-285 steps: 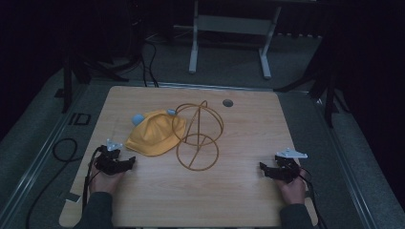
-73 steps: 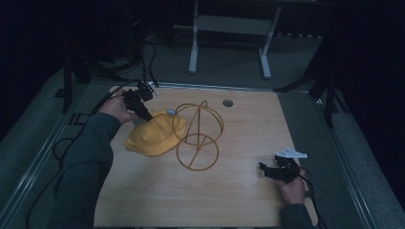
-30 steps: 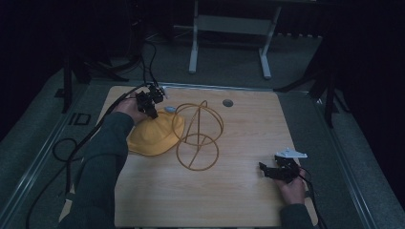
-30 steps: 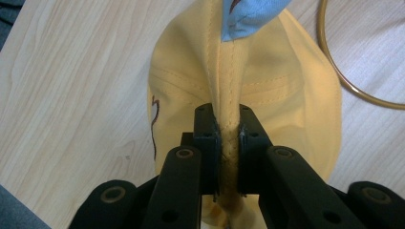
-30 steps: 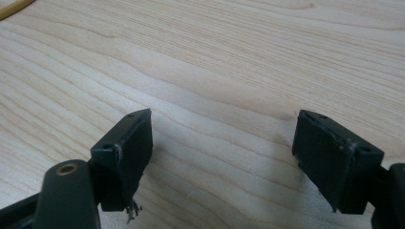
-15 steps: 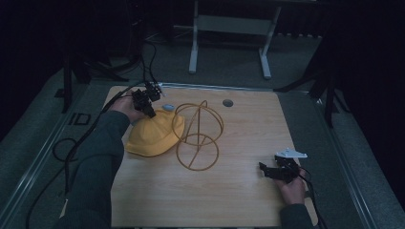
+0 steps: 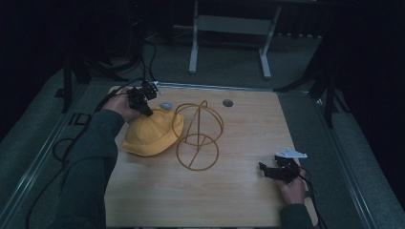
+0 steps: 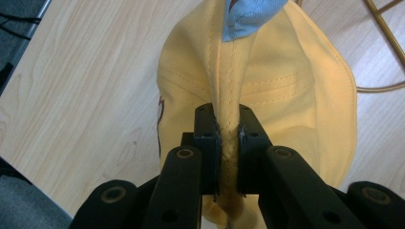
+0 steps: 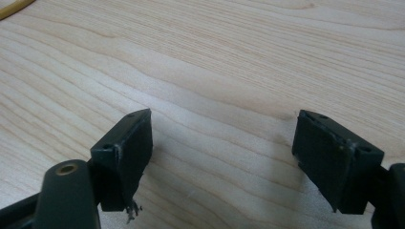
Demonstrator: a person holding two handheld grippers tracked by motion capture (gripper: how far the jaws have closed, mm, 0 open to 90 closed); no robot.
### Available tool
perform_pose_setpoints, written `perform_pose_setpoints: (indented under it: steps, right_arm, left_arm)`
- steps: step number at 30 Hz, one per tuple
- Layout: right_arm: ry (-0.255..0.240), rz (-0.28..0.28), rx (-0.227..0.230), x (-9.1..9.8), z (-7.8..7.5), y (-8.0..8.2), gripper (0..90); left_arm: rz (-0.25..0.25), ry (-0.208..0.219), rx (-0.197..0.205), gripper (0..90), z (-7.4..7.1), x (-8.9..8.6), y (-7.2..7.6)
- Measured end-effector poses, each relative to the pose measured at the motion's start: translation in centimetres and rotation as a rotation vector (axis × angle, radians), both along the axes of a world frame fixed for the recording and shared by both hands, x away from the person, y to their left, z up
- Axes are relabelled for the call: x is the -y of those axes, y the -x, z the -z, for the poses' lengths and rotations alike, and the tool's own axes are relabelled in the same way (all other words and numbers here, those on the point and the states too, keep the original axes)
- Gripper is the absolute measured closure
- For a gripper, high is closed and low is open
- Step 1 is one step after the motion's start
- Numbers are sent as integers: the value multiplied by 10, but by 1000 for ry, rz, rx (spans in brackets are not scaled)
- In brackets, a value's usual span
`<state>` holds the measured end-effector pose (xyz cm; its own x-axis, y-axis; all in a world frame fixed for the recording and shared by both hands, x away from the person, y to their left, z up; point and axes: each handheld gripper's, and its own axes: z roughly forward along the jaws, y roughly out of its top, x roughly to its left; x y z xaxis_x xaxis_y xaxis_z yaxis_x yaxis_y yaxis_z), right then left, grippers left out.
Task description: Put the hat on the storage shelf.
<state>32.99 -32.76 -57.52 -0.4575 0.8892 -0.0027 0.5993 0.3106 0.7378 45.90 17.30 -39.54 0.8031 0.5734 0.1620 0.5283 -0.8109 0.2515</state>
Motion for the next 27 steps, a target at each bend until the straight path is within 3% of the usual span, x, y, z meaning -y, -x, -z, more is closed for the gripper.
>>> perform_pose_setpoints:
  steps: [15,27]
  right_arm:
    - [-2,1,0,0,0,0,216]
    - [-2,0,0,0,0,0,216]
  left_arm:
    - [49,9,33,820,-30,-2,17]
    - [83,-4,45,819,-43,-4,29]
